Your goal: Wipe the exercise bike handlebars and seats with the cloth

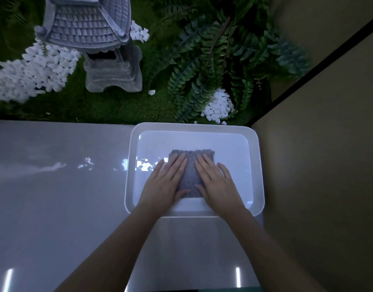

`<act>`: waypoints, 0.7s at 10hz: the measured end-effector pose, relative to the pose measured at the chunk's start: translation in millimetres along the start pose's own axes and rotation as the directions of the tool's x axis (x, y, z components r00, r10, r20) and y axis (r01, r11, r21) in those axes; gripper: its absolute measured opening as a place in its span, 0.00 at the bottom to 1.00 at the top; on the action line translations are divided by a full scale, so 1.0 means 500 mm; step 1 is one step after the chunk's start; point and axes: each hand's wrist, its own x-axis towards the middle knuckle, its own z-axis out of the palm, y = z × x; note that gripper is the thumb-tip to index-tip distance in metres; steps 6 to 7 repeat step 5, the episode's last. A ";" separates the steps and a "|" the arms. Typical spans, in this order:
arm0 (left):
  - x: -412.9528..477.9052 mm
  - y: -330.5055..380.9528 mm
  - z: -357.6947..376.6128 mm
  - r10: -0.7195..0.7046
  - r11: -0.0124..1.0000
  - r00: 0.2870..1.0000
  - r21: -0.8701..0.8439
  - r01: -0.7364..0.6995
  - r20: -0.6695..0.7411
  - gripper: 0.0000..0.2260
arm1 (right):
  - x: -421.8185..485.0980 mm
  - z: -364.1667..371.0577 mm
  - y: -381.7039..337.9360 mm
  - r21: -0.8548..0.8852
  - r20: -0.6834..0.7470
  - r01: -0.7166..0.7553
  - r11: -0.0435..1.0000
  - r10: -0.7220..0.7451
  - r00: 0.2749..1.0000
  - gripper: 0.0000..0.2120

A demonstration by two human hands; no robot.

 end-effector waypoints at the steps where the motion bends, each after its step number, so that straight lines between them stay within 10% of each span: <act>1: 0.011 -0.020 -0.001 0.002 0.999 0.997 0.036 -0.005 0.083 0.40 | -0.006 0.005 0.020 -0.029 0.149 -0.001 1.000 0.005 0.989 0.32; 7: 0.008 -0.006 -0.158 -0.213 0.973 0.940 0.144 0.179 0.268 0.42 | 0.003 -0.159 -0.009 0.106 0.286 -0.255 0.961 0.216 0.934 0.35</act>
